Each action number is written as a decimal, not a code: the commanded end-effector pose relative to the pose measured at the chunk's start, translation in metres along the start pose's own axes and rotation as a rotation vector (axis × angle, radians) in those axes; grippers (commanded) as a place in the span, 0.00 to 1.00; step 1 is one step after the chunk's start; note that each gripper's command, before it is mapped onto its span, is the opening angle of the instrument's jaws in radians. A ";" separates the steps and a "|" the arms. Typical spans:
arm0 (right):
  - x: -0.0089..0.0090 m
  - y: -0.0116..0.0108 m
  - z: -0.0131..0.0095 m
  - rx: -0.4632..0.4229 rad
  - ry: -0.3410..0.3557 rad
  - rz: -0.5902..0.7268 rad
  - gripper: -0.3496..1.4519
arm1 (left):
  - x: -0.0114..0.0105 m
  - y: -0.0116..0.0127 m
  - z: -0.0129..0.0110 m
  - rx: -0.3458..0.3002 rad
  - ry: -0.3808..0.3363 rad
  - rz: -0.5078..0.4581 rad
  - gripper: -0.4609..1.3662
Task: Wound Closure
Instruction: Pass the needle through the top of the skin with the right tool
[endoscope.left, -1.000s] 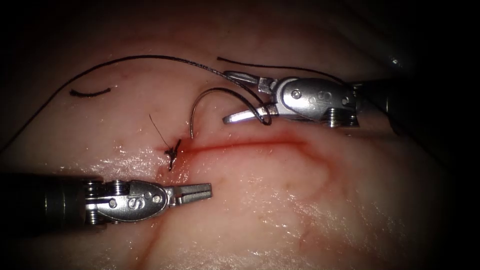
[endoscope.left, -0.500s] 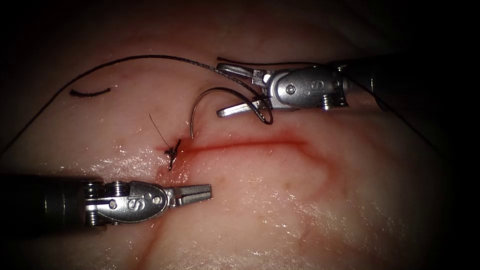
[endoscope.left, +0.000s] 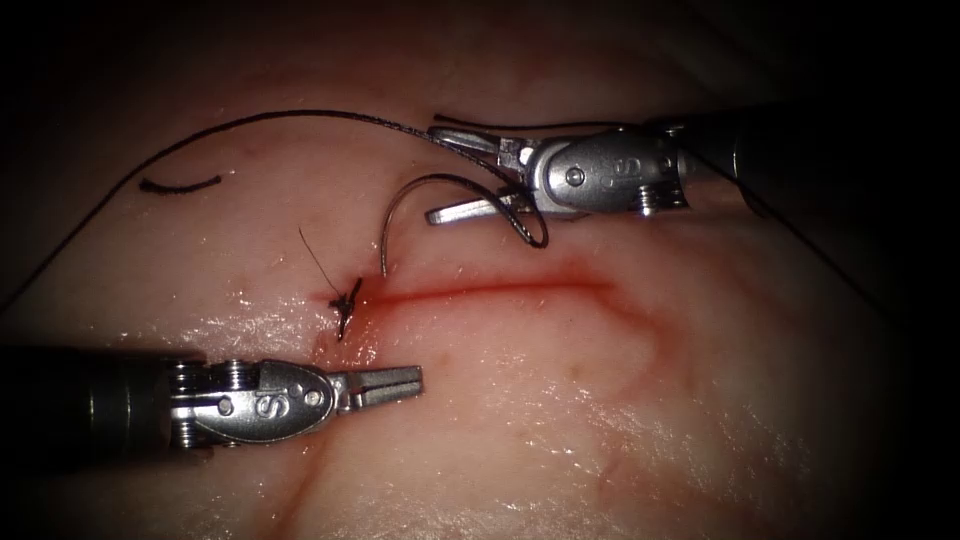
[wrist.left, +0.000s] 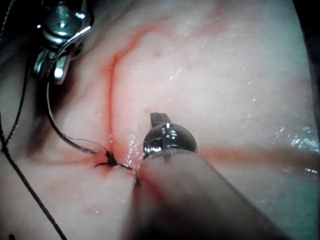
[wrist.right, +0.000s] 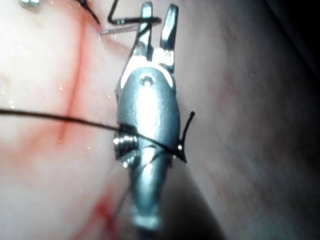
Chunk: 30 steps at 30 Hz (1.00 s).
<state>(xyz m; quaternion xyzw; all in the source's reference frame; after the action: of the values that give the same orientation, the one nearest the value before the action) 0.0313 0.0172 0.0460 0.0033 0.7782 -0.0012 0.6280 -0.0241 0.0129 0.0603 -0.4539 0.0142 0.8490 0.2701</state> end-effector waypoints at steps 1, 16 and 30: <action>0.0001 0.0001 0.0000 -0.003 -0.001 0.000 0.00 | -0.0001 0.0000 0.0000 -0.001 0.000 0.000 0.06; 0.0020 0.0001 0.0011 -0.055 -0.008 -0.091 0.00 | -0.0003 0.0000 0.0001 0.000 0.000 -0.023 0.06; 0.0064 -0.0009 0.0030 -0.149 -0.363 -0.229 0.00 | -0.0004 -0.0001 0.0000 -0.001 -0.003 -0.041 0.06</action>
<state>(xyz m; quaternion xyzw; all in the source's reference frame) 0.0329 0.0165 0.0391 -0.1313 0.6378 -0.0196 0.7587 -0.0239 0.0128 0.0607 -0.4529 0.0050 0.8439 0.2876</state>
